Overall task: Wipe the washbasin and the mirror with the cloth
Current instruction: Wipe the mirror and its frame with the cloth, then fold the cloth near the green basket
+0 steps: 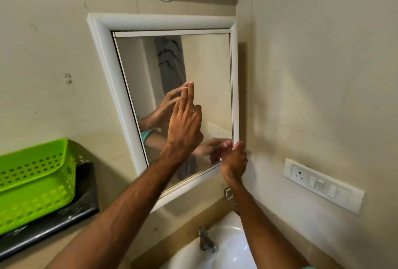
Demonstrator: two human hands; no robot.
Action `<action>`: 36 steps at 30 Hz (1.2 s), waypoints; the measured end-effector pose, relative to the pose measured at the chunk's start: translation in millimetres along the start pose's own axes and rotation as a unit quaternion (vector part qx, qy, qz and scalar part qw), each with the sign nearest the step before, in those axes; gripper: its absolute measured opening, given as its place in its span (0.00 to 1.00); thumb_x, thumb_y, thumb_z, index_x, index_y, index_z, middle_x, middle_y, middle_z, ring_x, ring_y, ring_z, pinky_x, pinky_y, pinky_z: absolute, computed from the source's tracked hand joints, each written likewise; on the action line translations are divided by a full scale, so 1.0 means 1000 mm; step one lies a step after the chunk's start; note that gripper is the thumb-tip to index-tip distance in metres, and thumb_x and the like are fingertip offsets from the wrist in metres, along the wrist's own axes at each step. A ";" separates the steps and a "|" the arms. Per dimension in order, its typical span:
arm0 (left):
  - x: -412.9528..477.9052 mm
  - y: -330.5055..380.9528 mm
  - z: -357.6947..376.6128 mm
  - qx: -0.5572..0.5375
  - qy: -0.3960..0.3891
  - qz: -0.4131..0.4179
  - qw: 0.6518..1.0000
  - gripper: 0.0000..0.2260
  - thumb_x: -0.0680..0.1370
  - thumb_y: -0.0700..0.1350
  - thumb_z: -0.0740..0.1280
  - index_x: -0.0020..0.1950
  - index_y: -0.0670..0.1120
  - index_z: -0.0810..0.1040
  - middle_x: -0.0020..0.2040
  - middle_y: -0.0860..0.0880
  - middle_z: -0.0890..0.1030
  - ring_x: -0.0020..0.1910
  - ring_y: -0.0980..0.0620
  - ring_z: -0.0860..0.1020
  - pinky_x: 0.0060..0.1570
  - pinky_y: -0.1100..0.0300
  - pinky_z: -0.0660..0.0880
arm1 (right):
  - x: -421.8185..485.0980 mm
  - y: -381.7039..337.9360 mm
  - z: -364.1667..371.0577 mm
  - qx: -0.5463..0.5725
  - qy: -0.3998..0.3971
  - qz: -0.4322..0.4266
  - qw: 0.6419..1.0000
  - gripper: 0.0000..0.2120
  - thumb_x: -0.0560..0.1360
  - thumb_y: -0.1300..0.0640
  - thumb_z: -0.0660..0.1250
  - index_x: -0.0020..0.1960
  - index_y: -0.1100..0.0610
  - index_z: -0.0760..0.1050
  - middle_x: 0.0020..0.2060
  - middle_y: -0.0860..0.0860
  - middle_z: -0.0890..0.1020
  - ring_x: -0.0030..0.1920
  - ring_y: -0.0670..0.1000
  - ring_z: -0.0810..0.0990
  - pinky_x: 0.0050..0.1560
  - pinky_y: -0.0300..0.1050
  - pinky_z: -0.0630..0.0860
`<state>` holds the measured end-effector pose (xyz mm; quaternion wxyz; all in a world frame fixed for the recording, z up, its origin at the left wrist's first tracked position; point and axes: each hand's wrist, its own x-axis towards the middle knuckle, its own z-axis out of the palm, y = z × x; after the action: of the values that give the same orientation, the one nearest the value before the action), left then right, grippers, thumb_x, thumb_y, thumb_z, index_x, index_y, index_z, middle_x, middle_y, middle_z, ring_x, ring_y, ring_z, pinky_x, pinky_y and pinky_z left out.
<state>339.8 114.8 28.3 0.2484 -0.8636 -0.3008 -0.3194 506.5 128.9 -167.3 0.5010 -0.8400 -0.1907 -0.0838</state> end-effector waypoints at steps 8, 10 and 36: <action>-0.010 0.003 0.001 -0.015 -0.020 -0.003 1.000 0.20 0.74 0.38 0.65 0.66 0.38 0.76 0.81 0.35 0.42 0.82 0.36 0.40 0.81 0.41 0.48 | -0.025 -0.003 -0.002 0.036 -0.030 0.026 0.999 0.23 0.83 0.55 0.65 0.76 0.61 0.66 0.66 0.63 0.78 0.62 0.65 0.82 0.61 0.58 0.80; -0.018 0.002 -0.003 -0.034 -0.027 -0.015 0.999 0.20 0.75 0.39 0.67 0.67 0.39 0.74 0.82 0.36 0.41 0.81 0.37 0.39 0.79 0.45 0.38 | -0.028 -0.010 -0.010 0.046 -0.042 0.048 0.997 0.22 0.84 0.55 0.63 0.75 0.61 0.66 0.66 0.64 0.78 0.62 0.65 0.81 0.62 0.59 0.79; -0.222 -0.083 -0.116 -0.357 -0.040 -0.189 0.914 0.24 0.80 0.40 0.66 0.75 0.49 0.66 0.70 0.55 0.76 0.63 0.61 0.78 0.62 0.58 0.78 | -0.181 -0.142 -0.176 0.523 -0.379 -0.069 0.761 0.12 0.86 0.55 0.60 0.55 0.49 0.82 0.42 0.45 0.89 0.44 0.46 0.88 0.42 0.39 0.84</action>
<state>100.4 20.1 -29.6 -0.1535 -0.8336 -0.3343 -0.4120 292.6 -7.5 -27.1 0.7425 -0.3955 -0.4361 0.3197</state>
